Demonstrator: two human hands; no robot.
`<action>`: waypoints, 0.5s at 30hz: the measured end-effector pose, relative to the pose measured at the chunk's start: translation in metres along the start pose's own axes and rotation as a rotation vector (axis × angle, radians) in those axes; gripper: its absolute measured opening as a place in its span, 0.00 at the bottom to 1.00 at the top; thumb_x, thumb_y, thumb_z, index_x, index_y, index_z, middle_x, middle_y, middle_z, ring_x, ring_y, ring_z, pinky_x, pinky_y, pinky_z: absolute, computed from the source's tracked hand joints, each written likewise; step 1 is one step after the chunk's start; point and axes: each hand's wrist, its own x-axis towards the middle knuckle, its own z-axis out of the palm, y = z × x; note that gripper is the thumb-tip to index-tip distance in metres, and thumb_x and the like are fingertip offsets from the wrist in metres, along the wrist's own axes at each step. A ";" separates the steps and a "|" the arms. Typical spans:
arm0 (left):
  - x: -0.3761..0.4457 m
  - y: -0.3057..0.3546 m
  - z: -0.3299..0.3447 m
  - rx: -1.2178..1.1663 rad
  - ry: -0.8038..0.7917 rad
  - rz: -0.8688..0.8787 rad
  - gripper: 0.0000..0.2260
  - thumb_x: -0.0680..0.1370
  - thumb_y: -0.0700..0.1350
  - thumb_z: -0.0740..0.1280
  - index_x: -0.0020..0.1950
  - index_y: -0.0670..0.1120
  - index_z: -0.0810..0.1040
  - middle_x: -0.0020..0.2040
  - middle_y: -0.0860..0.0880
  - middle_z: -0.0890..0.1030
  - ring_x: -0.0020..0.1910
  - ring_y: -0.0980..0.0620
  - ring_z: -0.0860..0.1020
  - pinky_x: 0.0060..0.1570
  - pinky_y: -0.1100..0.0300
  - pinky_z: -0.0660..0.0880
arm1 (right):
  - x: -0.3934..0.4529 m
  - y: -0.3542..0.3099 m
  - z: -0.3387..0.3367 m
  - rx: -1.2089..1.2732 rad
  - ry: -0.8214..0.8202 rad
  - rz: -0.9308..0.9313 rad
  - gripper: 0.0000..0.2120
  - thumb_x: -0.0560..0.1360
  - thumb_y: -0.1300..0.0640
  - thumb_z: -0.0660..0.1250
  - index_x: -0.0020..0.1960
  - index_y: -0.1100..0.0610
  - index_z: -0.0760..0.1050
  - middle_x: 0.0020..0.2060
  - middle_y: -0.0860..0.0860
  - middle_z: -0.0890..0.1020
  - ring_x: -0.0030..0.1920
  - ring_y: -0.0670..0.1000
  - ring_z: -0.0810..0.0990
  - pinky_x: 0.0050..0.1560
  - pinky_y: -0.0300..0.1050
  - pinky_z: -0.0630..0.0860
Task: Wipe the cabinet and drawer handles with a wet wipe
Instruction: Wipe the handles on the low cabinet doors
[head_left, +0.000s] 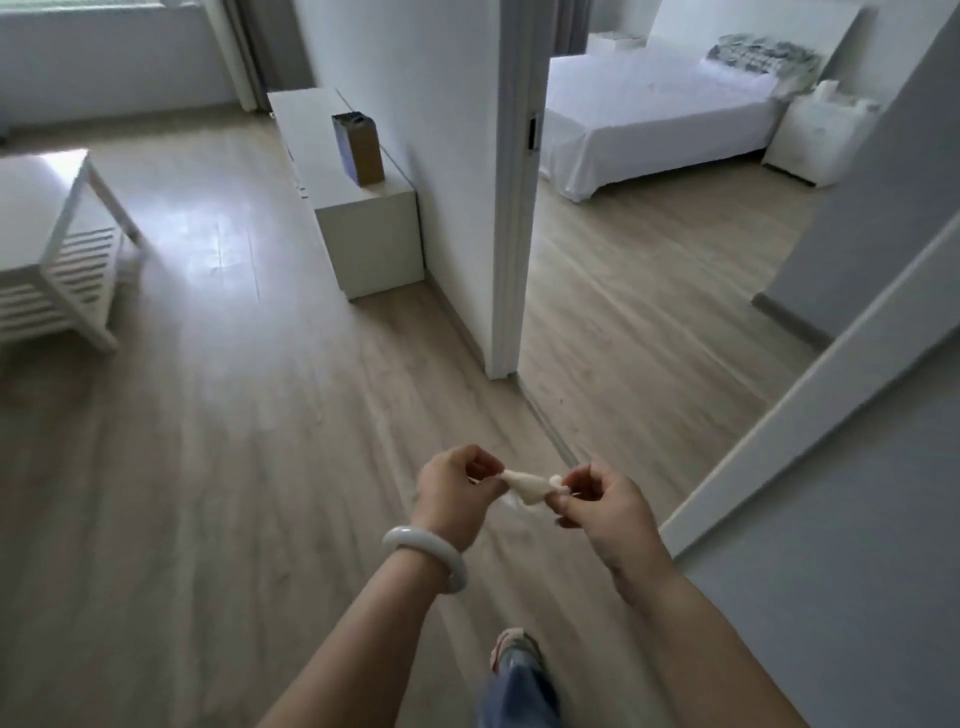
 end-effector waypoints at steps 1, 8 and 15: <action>0.017 0.001 -0.006 0.002 0.008 -0.029 0.07 0.72 0.43 0.73 0.37 0.53 0.78 0.35 0.52 0.79 0.34 0.54 0.77 0.38 0.54 0.79 | 0.021 -0.007 0.006 -0.001 -0.019 0.003 0.08 0.71 0.71 0.70 0.39 0.59 0.75 0.35 0.54 0.81 0.35 0.49 0.79 0.35 0.39 0.77; 0.134 -0.004 -0.059 0.018 0.190 -0.177 0.07 0.72 0.46 0.73 0.37 0.51 0.77 0.33 0.52 0.78 0.29 0.54 0.74 0.32 0.60 0.71 | 0.170 -0.063 0.077 -0.067 -0.157 -0.036 0.06 0.72 0.67 0.71 0.40 0.61 0.75 0.32 0.52 0.80 0.33 0.47 0.78 0.32 0.37 0.76; 0.229 -0.037 -0.140 -0.073 0.435 -0.275 0.04 0.72 0.44 0.73 0.39 0.48 0.80 0.35 0.50 0.82 0.34 0.51 0.79 0.39 0.52 0.79 | 0.280 -0.109 0.195 -0.073 -0.316 -0.059 0.06 0.73 0.68 0.70 0.40 0.61 0.74 0.33 0.55 0.80 0.33 0.49 0.79 0.30 0.38 0.75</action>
